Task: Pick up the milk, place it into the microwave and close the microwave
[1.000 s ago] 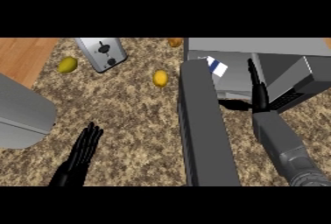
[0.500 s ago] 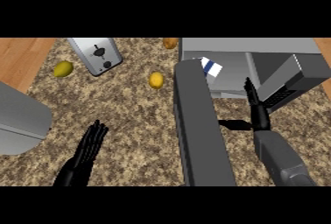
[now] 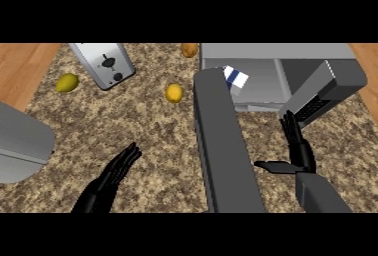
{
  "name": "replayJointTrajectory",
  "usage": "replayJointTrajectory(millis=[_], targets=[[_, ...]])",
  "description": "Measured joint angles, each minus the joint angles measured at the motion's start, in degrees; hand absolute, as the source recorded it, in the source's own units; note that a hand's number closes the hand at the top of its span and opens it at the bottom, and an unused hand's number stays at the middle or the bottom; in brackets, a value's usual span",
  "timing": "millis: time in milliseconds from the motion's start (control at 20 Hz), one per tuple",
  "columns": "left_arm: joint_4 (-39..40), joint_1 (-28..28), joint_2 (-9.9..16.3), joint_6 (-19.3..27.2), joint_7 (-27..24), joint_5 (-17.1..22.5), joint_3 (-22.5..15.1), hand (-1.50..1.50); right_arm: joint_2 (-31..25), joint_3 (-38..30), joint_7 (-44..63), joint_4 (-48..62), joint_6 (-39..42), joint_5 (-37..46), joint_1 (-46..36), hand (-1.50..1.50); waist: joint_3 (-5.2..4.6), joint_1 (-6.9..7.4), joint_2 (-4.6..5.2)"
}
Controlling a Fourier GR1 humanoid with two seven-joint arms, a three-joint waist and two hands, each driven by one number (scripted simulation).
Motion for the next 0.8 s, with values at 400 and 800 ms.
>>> replayJointTrajectory(millis=[400, 800], targets=[[5.3, -3.6, 0.7, -0.3, 1.5, -6.0, -2.6, 1.50, 0.1, 1.3, 1.2, -8.9, 4.8, -2.8, 7.5, -1.50, -0.05, -1.07, -0.29], [10.9, -8.0, 1.5, -0.9, 2.6, -15.4, -8.7, 1.50, -1.4, 3.7, 4.2, -21.4, 8.7, -6.0, 16.0, -1.50, -0.13, -1.99, -0.47]])
